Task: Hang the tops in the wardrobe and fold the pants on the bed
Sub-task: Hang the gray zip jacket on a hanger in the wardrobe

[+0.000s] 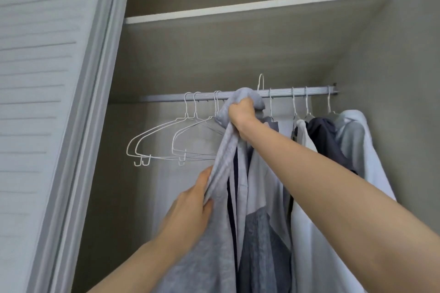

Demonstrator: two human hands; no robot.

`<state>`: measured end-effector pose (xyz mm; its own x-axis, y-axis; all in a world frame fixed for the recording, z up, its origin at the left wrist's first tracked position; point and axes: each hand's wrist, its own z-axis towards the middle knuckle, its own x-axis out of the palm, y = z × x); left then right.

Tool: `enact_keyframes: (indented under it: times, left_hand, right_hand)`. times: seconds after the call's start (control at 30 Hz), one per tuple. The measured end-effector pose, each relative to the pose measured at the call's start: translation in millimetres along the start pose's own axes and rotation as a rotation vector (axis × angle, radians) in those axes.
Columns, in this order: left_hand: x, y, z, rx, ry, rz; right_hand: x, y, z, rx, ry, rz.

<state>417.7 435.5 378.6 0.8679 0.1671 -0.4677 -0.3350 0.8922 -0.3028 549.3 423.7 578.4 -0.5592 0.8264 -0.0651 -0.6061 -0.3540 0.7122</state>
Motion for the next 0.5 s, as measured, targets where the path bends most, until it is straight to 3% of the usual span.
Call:
enact_keyframes:
  times: [0.2, 0.33, 0.4, 0.5]
  left_hand:
    - [33, 23, -5, 0.061, 0.080, 0.060]
    - [47, 23, -8, 0.109, 0.123, -0.026]
    - [53, 24, -10, 0.115, 0.149, -0.063]
    - [62, 30, -17, 0.104, 0.217, -0.090]
  right_hand:
    - [-16, -35, 23, 0.008, 0.075, -0.139]
    - [-30, -54, 32, 0.098, -0.040, -0.096]
    - [-34, -56, 30, 0.047, -0.026, -0.125]
    - [-42, -60, 16, -0.105, 0.078, -0.383]
